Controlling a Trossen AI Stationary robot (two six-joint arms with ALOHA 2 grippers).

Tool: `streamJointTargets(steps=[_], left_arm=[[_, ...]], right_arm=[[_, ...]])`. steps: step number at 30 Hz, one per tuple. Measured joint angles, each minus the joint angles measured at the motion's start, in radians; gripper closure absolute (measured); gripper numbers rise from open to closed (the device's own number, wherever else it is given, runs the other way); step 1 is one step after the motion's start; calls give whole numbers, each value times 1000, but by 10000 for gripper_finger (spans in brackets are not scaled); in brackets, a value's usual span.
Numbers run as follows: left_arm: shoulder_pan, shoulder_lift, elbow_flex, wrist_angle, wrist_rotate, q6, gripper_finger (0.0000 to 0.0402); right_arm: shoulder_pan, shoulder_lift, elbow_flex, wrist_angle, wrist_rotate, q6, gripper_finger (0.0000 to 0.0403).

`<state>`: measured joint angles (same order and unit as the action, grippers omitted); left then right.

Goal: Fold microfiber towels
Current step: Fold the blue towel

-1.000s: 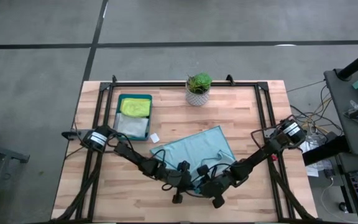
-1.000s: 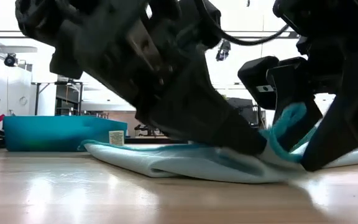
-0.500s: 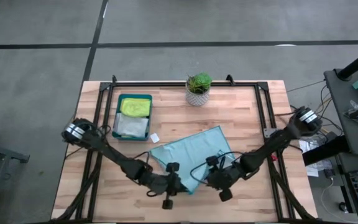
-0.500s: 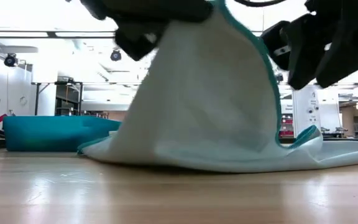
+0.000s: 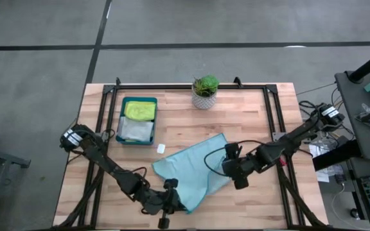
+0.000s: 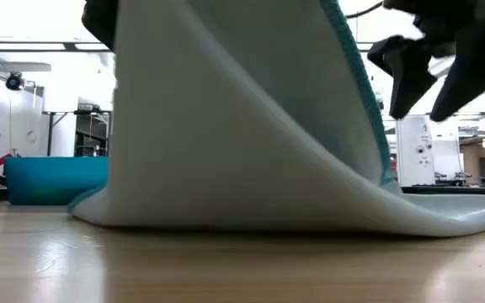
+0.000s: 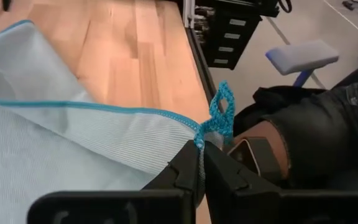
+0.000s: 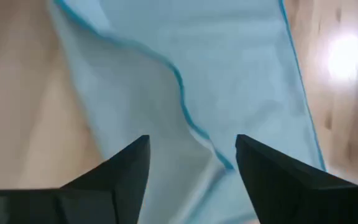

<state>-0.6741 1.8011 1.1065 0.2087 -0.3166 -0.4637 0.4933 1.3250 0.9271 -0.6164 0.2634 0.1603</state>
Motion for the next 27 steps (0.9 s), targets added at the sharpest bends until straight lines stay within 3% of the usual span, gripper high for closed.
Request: streamJointTargets(steps=[10, 20, 27], left_arm=[[-30, 0, 0, -9, -3, -35, 401], [-31, 0, -4, -18, -3, -54, 401], [-31, 0, -4, -17, -6, -54, 402]], right_arm=[[-122, 83, -37, 43, -105, -159, 161], [-278, 125, -132, 321, -401, -280, 172], [-310, 197, -135, 471, -588, -293, 172]])
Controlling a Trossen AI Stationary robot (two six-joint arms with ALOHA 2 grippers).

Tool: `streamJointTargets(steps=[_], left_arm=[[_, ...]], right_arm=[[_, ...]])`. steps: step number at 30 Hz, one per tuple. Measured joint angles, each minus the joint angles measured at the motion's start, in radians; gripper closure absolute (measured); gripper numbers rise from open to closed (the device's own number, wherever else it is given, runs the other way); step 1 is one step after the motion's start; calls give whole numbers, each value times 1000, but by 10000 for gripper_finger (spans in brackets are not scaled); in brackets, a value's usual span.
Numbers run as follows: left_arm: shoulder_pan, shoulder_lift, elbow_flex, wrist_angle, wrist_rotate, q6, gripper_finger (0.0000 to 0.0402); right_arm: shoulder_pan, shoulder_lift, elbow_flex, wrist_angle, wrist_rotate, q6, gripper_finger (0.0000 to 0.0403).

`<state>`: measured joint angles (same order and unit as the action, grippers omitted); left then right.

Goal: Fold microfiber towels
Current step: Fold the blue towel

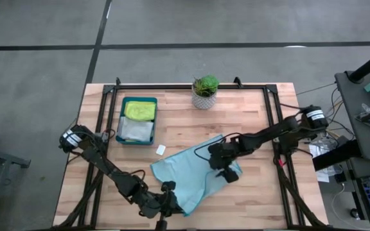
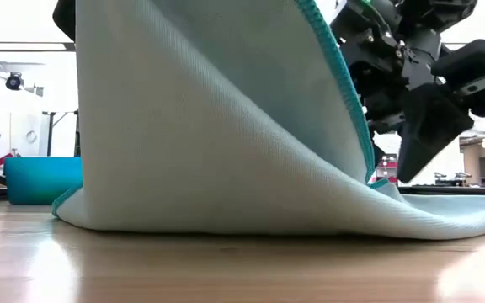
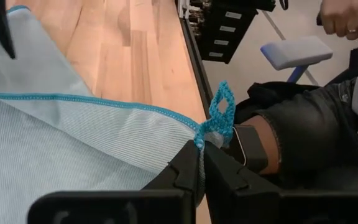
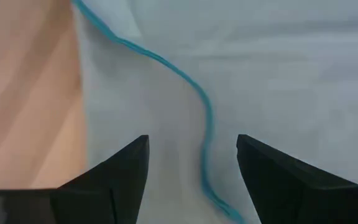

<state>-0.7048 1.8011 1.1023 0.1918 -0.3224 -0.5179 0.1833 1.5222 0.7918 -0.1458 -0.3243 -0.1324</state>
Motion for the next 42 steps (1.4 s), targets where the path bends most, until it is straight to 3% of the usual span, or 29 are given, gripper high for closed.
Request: streamJointTargets(steps=[6, 23, 34, 42], left_arm=[[0, 0, -2, -1, 0, 0, 402], [-7, -4, -7, -1, -7, 0, 402], [-58, -32, -9, -55, -58, -195, 402], [-70, -55, -9, -136, -70, -461, 401]], right_arm=[[2, 36, 0, -37, -25, -7, 195], [10, -60, 1, -203, -24, 21, 388], [178, -251, 1, -306, -2, 276, 394], [333, -276, 28, -322, 182, 431, 394]])
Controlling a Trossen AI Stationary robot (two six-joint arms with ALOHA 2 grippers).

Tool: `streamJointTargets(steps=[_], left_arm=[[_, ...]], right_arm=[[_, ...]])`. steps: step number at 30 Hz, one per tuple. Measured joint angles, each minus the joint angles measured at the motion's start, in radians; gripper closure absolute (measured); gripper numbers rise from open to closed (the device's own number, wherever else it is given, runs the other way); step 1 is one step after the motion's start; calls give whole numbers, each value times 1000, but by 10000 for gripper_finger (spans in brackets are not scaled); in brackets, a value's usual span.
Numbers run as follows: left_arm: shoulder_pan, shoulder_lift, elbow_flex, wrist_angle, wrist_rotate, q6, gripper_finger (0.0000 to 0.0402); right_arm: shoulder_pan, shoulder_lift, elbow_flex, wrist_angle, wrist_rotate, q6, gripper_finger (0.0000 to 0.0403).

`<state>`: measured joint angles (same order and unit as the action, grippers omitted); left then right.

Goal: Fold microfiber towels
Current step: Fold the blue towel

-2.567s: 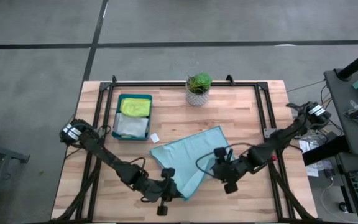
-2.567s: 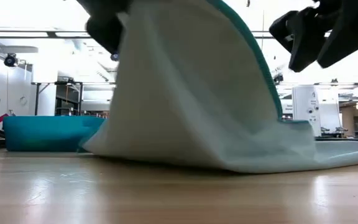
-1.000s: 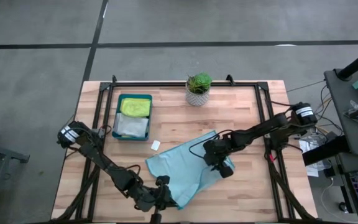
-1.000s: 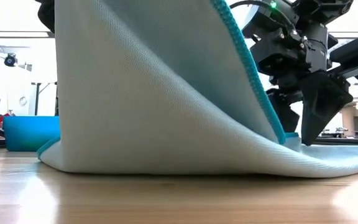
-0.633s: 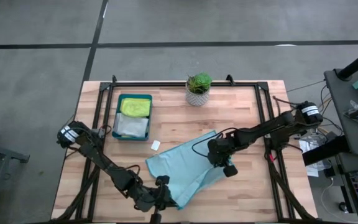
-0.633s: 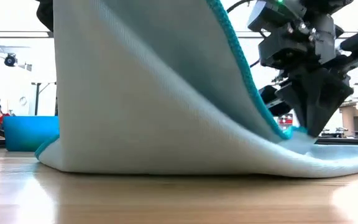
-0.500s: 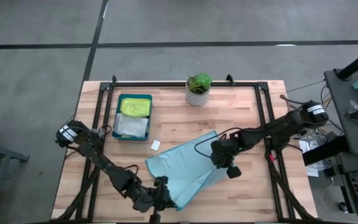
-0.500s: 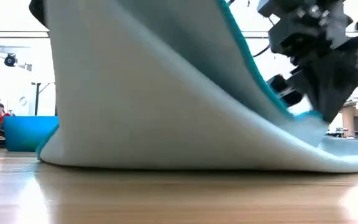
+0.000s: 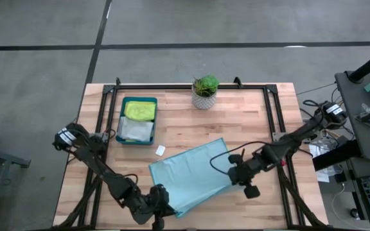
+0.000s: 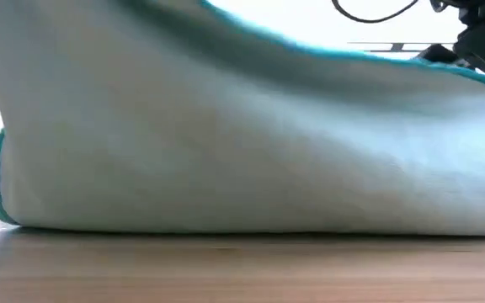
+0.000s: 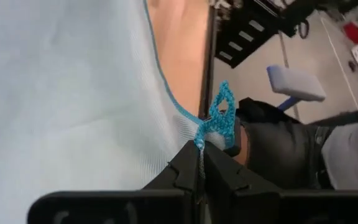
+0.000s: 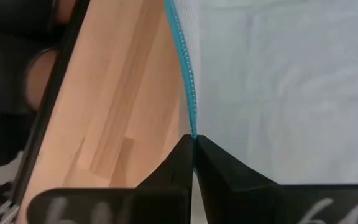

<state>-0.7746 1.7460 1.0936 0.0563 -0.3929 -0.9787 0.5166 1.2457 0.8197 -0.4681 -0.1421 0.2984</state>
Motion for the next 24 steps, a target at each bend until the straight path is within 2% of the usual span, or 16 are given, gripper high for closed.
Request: streamJointTargets(steps=[4, 10, 13, 20, 24], left_arm=[[0, -23, 1, -109, -34, -63, 401], [-1, -65, 0, -284, -112, -140, 401], [-1, -81, 0, -366, -134, -176, 401], [-6, -98, -2, -641, -139, -439, 401], [-3, -95, -14, -676, -138, -507, 401]], right_arm=[[9, 7, 40, -21, 72, -21, 394], [-36, 20, 111, -147, 210, -114, 394], [-82, 28, 124, -149, 226, -167, 394], [-199, 30, 118, -130, 277, -289, 394], [-253, 71, 118, -93, 277, -354, 394]])
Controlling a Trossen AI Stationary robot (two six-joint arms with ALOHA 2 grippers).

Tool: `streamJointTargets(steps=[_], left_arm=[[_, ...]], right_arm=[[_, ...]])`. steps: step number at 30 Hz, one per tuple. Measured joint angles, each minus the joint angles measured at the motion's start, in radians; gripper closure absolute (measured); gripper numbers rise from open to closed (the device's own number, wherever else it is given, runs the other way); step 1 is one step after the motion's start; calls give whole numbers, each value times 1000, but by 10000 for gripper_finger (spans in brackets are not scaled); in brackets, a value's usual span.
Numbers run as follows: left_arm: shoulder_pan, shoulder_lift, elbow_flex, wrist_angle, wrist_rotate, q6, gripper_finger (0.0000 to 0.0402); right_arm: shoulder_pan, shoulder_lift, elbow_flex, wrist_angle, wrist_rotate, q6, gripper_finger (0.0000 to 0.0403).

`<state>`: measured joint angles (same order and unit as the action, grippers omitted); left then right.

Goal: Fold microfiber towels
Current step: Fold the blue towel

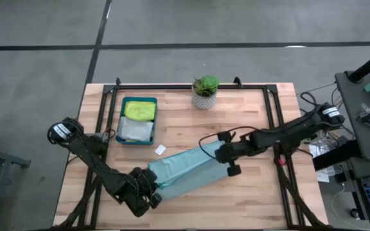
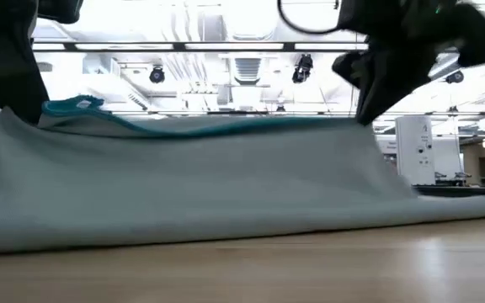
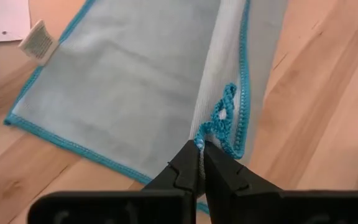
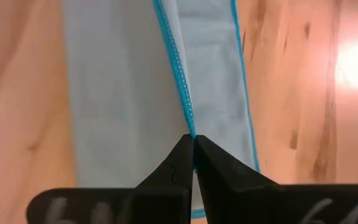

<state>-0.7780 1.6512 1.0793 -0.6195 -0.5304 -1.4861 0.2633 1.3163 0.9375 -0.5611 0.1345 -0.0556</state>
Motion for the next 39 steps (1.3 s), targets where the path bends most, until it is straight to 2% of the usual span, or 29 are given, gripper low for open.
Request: streamJointTargets(steps=[4, 7, 13, 20, 26, 39], left_arm=[[1, 0, -1, -1, -10, -2, 401], [8, 0, -1, -19, -30, -15, 401], [17, 6, -4, -133, -29, -99, 401], [42, 37, -8, -163, -57, -106, 401], [59, 71, -9, -218, -86, -148, 401], [72, 114, -11, -237, -100, -159, 401]], right_arm=[[-38, 71, 1, 16, 8, -50, 394], [-53, 123, 12, 11, 54, -70, 394], [-66, 200, 61, 6, 78, -95, 394], [-66, 265, 155, -123, 177, -101, 394], [-66, 311, 243, -221, 183, -81, 394], [-101, 443, 278, -216, 182, -76, 394]])
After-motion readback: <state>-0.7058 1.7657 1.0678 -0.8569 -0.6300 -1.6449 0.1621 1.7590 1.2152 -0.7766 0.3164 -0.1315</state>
